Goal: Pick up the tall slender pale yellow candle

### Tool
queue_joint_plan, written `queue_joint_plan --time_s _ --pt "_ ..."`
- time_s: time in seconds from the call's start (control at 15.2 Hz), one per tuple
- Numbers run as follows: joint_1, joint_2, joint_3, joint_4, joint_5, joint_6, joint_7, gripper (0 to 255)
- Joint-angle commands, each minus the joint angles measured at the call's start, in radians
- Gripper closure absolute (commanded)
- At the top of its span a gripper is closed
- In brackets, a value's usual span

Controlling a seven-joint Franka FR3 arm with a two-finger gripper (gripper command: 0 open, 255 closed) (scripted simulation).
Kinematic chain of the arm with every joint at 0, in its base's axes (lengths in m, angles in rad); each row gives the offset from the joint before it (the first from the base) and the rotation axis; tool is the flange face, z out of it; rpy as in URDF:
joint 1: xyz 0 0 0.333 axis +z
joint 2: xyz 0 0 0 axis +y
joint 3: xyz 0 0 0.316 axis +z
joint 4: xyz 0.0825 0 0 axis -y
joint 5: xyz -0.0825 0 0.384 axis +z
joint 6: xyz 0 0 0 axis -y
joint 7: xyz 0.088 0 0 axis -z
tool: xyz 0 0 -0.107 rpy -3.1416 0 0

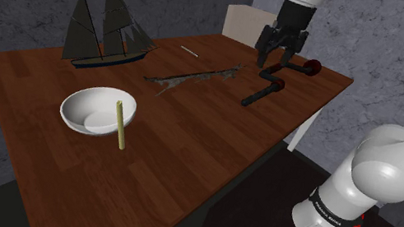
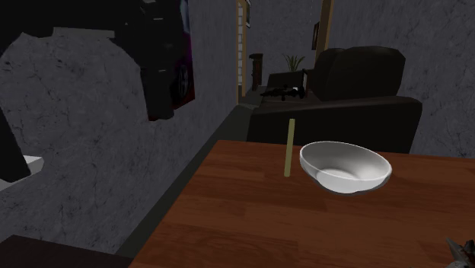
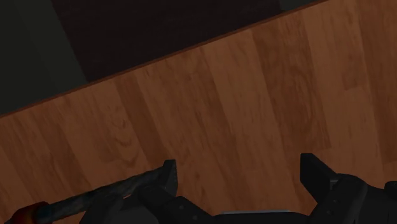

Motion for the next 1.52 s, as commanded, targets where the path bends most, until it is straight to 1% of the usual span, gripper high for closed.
queue_joint_plan --time_s 0.0,0.4,0.79,1.12,1.45 --pt "0.01 0.035 0.04 0.011 0.024 0.02 0.052 0" --pt "0.037 0.164 0.165 0.076 0.08 0.079 0.211 0" --pt "0.051 0.332 0.285 0.186 0.096 0.133 0.375 0" --pt "0.058 0.499 0.379 0.312 0.066 0.166 0.52 0" --pt "0.081 0.694 0.457 0.472 -0.01 0.177 0.678 0"
